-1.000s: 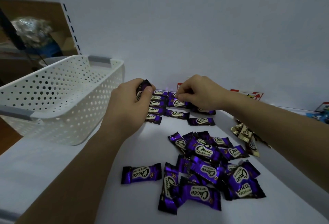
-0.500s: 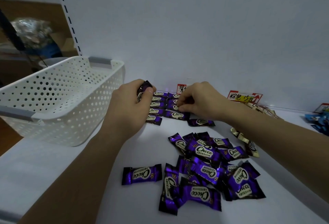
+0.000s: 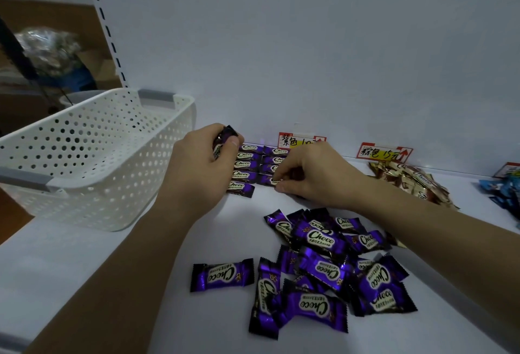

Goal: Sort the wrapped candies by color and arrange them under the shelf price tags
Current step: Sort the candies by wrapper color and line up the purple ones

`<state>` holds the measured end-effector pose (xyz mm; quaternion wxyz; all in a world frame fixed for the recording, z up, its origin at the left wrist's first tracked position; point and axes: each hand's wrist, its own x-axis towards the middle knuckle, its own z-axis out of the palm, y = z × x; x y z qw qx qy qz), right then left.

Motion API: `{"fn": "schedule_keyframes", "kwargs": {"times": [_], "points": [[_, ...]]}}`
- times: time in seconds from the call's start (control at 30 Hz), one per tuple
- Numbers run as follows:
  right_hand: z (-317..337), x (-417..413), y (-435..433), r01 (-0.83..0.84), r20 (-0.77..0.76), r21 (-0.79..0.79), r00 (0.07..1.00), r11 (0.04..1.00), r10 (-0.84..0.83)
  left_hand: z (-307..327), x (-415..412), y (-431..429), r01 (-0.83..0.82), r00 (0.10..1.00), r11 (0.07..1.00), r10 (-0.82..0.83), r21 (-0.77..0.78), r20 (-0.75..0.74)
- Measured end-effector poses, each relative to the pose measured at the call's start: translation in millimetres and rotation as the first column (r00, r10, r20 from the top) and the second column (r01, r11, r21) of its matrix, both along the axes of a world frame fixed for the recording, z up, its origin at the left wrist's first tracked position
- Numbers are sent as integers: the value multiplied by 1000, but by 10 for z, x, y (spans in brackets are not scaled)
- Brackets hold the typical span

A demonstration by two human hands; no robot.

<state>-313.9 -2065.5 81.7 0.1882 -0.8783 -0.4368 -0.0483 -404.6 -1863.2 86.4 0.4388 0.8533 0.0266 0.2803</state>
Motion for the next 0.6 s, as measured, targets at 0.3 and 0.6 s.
{"fn": "schedule_keyframes", "kwargs": {"times": [0.3, 0.6], "points": [[-4, 13, -10, 39, -19, 64, 999, 997, -37, 2, -14, -5, -2, 1000, 1000, 2, 21, -6], [160, -112, -618, 190, -109, 7, 976, 982, -188, -10, -3, -26, 38, 996, 995, -31, 90, -84]]}}
